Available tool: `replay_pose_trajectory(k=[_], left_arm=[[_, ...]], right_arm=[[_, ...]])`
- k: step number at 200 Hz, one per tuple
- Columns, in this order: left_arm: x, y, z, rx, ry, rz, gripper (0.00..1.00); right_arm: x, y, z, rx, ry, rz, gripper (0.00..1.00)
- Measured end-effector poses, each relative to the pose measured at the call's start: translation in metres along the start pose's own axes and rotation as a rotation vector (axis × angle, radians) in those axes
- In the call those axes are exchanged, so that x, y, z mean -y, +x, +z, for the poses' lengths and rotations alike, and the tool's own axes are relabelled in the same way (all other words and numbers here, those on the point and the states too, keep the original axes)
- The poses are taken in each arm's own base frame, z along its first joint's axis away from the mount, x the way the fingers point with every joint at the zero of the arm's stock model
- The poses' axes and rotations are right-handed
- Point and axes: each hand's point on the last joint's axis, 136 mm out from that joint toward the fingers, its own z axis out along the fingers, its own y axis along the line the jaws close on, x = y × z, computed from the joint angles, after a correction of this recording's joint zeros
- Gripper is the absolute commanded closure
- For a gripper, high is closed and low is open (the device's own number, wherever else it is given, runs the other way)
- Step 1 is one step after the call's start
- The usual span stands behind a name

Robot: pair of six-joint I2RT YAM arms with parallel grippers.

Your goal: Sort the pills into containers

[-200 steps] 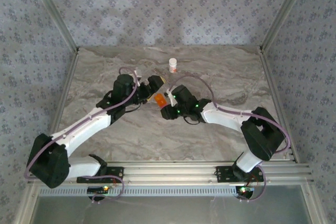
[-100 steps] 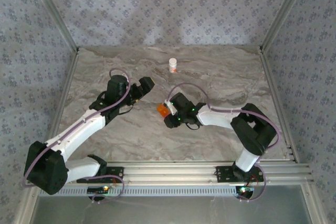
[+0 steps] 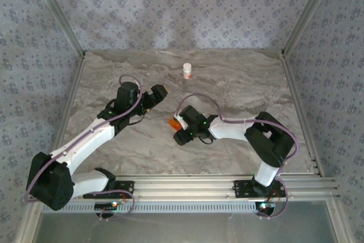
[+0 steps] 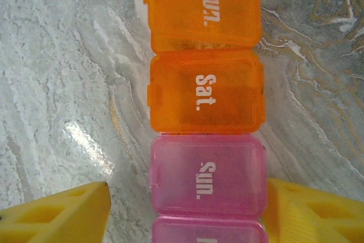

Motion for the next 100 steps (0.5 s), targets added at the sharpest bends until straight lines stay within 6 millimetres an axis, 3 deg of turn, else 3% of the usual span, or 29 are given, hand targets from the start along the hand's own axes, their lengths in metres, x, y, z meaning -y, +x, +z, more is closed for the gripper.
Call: replay_pose_trajectory(k=[100], left_arm=[[-0.002,0.001,0.000,-0.005,-0.006,0.011,0.02]], right_arm=[[0.044,0.020,-0.012,-0.069,0.211,0.089,0.27]])
